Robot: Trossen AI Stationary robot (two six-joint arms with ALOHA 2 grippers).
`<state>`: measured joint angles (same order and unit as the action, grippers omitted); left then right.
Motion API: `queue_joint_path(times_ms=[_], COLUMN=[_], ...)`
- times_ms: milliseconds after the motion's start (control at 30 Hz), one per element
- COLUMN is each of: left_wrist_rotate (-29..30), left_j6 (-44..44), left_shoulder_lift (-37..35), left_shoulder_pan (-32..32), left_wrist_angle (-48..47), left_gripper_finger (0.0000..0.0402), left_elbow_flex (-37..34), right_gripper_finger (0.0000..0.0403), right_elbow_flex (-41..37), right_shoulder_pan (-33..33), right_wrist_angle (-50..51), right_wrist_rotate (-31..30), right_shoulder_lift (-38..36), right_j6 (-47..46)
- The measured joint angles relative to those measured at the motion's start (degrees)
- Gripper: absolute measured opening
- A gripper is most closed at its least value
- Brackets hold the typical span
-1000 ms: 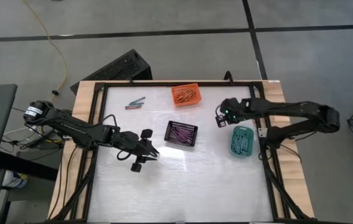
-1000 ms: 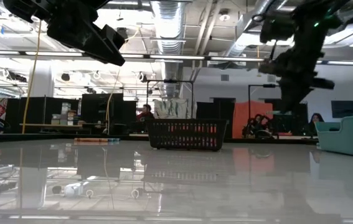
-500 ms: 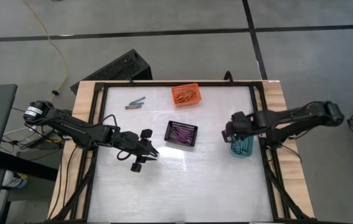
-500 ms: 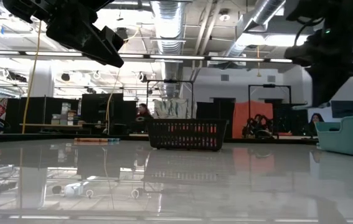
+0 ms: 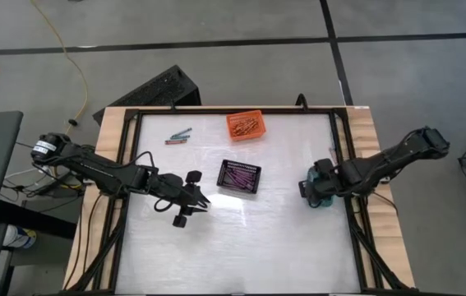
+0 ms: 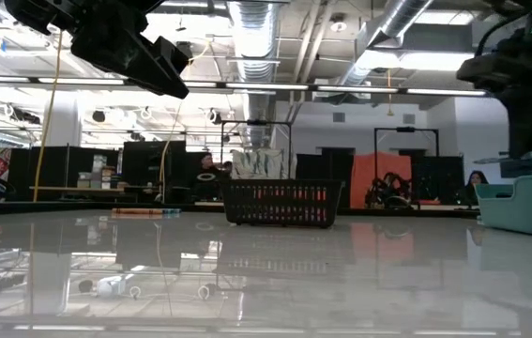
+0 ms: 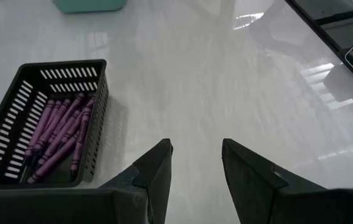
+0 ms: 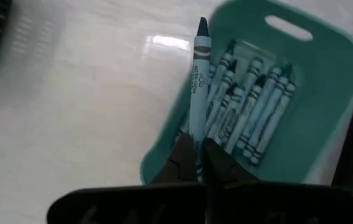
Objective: Sort crayons
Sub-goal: Put the blue green crayon into the green bin
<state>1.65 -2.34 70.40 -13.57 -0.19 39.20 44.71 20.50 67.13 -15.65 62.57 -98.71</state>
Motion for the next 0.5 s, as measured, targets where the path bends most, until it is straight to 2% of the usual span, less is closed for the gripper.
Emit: queue_joint_path(times_ms=[500], left_wrist_rotate=[-0.04], left_j6=[-1.27], left_shoulder_lift=[0.00], left_shoulder_pan=[-0.01], left_wrist_angle=[0.50], left_gripper_finger=[0.0132], left_elbow_flex=[-0.04], right_gripper_finger=[0.0000], right_elbow_flex=[0.02], right_shoulder_pan=[9.71], right_wrist_angle=[5.32], right_wrist_rotate=[-1.03], right_shoulder_lift=[0.00], right_j6=[-15.39])
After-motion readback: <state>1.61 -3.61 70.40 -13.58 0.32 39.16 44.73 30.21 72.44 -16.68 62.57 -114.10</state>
